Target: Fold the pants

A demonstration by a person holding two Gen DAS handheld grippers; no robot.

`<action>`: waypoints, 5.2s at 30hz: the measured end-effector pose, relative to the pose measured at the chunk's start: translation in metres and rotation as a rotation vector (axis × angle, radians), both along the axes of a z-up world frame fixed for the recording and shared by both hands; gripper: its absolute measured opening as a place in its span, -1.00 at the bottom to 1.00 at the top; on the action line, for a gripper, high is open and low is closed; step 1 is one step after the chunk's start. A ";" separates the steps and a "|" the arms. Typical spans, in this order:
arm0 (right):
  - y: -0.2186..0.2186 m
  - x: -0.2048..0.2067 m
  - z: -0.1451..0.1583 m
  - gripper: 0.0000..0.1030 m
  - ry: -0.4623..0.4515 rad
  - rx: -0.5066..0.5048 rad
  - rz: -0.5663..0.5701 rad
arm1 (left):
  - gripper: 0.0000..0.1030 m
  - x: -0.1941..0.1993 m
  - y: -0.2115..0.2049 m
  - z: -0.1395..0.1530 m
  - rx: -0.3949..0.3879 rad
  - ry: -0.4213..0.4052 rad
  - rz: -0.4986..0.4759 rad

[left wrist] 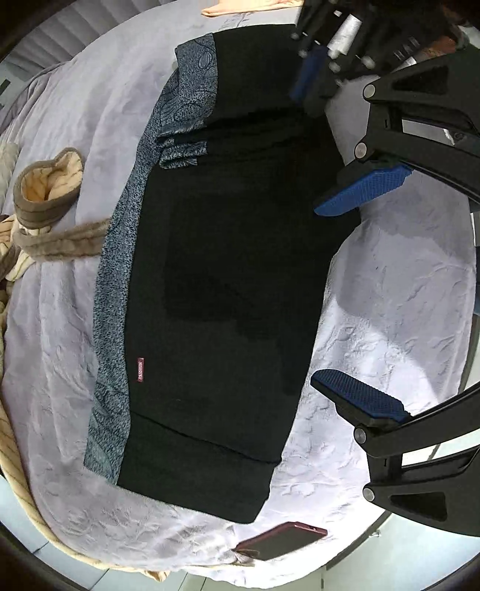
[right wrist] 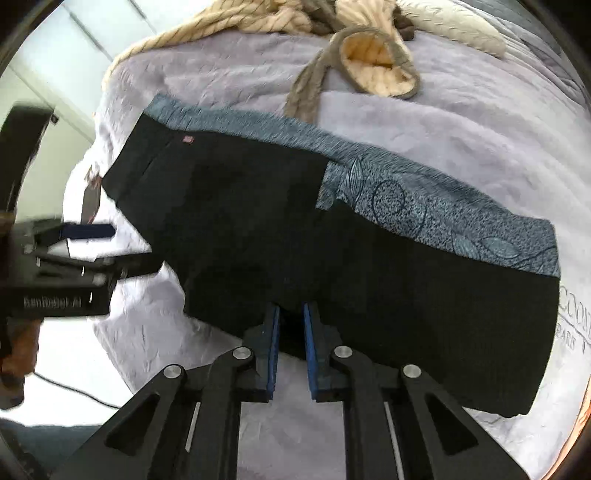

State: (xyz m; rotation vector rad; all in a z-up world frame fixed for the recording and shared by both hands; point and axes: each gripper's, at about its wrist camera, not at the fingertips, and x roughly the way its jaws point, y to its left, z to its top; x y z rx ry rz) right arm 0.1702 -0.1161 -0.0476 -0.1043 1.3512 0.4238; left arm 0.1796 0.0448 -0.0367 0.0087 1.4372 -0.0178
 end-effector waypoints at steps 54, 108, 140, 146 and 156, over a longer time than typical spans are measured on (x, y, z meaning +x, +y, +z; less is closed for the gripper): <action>0.026 0.032 -0.001 0.41 0.142 -0.081 -0.178 | 0.67 -0.010 0.109 -0.049 -0.121 0.032 0.153; 0.097 0.029 -0.059 0.62 0.217 -0.143 -0.085 | 0.67 -0.014 0.332 -0.064 -0.646 -0.217 0.447; 0.275 0.179 0.041 0.64 0.441 0.136 0.232 | -0.25 -0.016 0.175 -0.024 0.278 -0.439 -0.134; 0.368 0.177 -0.003 0.64 0.558 -0.096 0.434 | -0.25 -0.009 0.168 -0.027 0.308 -0.447 -0.134; 0.347 0.189 -0.012 -0.69 0.534 -0.083 0.349 | -0.25 -0.023 0.166 -0.009 0.264 -0.464 -0.138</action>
